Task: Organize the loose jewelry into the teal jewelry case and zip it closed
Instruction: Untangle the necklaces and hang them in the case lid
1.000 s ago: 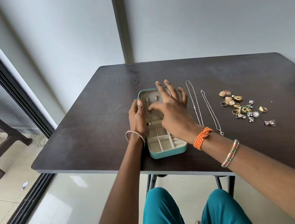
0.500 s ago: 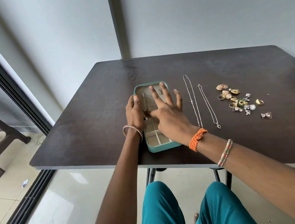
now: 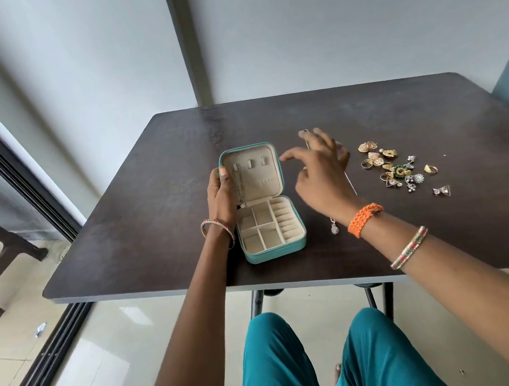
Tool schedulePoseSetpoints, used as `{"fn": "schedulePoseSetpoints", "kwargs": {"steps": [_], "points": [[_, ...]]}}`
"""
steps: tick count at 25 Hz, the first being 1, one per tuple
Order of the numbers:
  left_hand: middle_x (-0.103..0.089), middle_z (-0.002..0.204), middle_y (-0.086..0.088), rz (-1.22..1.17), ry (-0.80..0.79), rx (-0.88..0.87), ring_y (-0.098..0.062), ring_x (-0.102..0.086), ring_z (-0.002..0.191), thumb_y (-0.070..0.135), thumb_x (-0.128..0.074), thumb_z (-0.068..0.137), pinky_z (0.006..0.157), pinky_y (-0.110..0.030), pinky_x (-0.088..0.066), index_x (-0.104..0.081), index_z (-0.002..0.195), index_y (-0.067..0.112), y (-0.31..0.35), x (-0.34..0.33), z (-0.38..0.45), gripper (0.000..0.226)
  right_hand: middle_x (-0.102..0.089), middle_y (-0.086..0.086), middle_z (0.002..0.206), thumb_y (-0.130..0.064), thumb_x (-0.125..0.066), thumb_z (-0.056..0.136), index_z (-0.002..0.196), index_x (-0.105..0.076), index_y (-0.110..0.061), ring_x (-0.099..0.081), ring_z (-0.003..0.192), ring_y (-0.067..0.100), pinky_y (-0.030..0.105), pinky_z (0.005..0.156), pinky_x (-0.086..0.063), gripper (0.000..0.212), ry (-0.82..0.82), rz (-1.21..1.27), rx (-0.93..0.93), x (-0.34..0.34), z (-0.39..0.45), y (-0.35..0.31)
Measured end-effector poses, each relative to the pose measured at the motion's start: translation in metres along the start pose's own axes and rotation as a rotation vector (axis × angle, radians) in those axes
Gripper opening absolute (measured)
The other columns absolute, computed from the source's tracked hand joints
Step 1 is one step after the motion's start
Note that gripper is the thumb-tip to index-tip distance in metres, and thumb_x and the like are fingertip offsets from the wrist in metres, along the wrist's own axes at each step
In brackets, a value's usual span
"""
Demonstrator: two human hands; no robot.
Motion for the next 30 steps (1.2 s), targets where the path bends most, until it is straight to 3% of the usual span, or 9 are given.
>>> {"fn": "schedulePoseSetpoints", "kwargs": {"steps": [3,6,10,13,16,19,23,26,30], "points": [[-0.047,0.083,0.003,0.09,-0.009,0.039,-0.006,-0.045,0.066,0.029,-0.03,0.102,0.05,-0.014,-0.044,-0.04,0.104,0.014,0.001,0.0,0.005,0.018,-0.059,0.005,0.124,0.001,-0.05,0.079,0.101,-0.069,-0.021,-0.045,0.125,0.025,0.04,0.102,-0.024,0.037,0.011,0.001,-0.149,0.016,0.007,0.051],[-0.053,0.096,-0.006,0.129,-0.012,0.086,-0.009,-0.051,0.07,0.024,-0.038,0.1,0.056,-0.023,-0.048,-0.038,0.114,0.013,0.004,0.0,0.015,0.017,-0.069,0.009,0.105,-0.001,-0.048,0.085,0.095,-0.071,-0.013,-0.061,0.104,0.027,0.031,0.089,-0.042,0.028,0.003,0.07,-0.28,0.032,0.007,0.097],[-0.051,0.107,-0.013,0.322,-0.024,0.133,-0.012,-0.051,0.069,0.011,-0.045,0.096,0.058,-0.027,-0.045,-0.031,0.134,0.008,0.011,-0.003,0.024,0.04,-0.073,0.013,0.084,-0.015,-0.058,0.087,0.078,-0.074,-0.005,-0.066,0.085,0.029,0.03,0.077,-0.051,0.021,-0.083,0.062,-0.308,0.03,-0.001,0.115],[-0.047,0.111,-0.009,0.488,-0.06,0.115,-0.015,-0.052,0.074,0.005,-0.045,0.094,0.062,-0.021,-0.043,-0.023,0.142,0.008,0.017,-0.007,0.024,0.053,-0.069,0.011,0.066,-0.028,-0.066,0.083,0.065,-0.071,-0.007,-0.064,0.069,0.029,0.03,0.062,-0.049,0.028,-0.125,0.018,-0.302,0.022,0.0,0.108],[-0.046,0.129,-0.016,0.592,-0.104,0.098,-0.031,-0.052,0.11,0.006,-0.046,0.09,0.092,-0.035,-0.046,-0.017,0.146,0.011,0.022,-0.007,0.024,0.063,-0.07,0.006,0.077,-0.033,-0.071,0.077,0.066,-0.068,-0.016,-0.064,0.082,0.027,0.028,0.066,-0.047,0.021,-0.128,-0.049,-0.356,0.014,0.001,0.102],[-0.033,0.142,-0.021,0.819,-0.118,0.056,-0.039,-0.029,0.132,0.011,-0.046,0.089,0.111,-0.047,-0.026,-0.02,0.146,0.015,0.039,-0.01,0.023,0.063,-0.072,0.004,0.089,-0.034,-0.065,0.083,0.073,-0.066,-0.017,-0.065,0.091,0.028,0.03,0.072,-0.046,0.02,-0.107,-0.111,-0.392,0.009,-0.003,0.099],[-0.031,0.146,-0.009,0.988,-0.182,-0.161,-0.029,-0.019,0.138,0.017,-0.045,0.092,0.11,-0.045,-0.018,-0.036,0.138,0.021,0.086,-0.032,0.0,0.047,-0.067,0.008,0.109,-0.032,-0.053,0.093,0.093,-0.068,-0.014,-0.062,0.101,0.032,0.034,0.079,-0.045,0.024,-0.126,-0.215,-0.334,0.007,-0.004,0.096],[-0.038,0.141,-0.005,0.933,-0.212,-0.281,-0.025,-0.019,0.137,0.016,-0.044,0.091,0.109,-0.043,-0.017,-0.044,0.132,0.024,0.102,-0.059,-0.02,0.041,-0.059,0.013,0.117,-0.026,-0.047,0.095,0.108,-0.064,-0.008,-0.059,0.108,0.034,0.037,0.085,-0.044,0.027,-0.17,-0.298,-0.299,0.003,-0.005,0.089],[-0.05,0.13,-0.002,0.811,-0.287,-0.36,-0.024,-0.027,0.133,0.008,-0.046,0.089,0.108,-0.04,-0.024,-0.053,0.124,0.026,0.091,-0.093,-0.045,0.04,-0.058,0.014,0.117,-0.022,-0.051,0.094,0.109,-0.059,-0.005,-0.058,0.108,0.033,0.037,0.081,-0.046,0.024,-0.155,-0.32,-0.271,0.002,-0.01,0.088]]}}
Point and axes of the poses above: each hand's wrist, its own z-axis towards the middle knuckle, its own x-axis out of the back of the hand, y = z × x, the point moved 4 cm from there along z, towards the middle knuckle
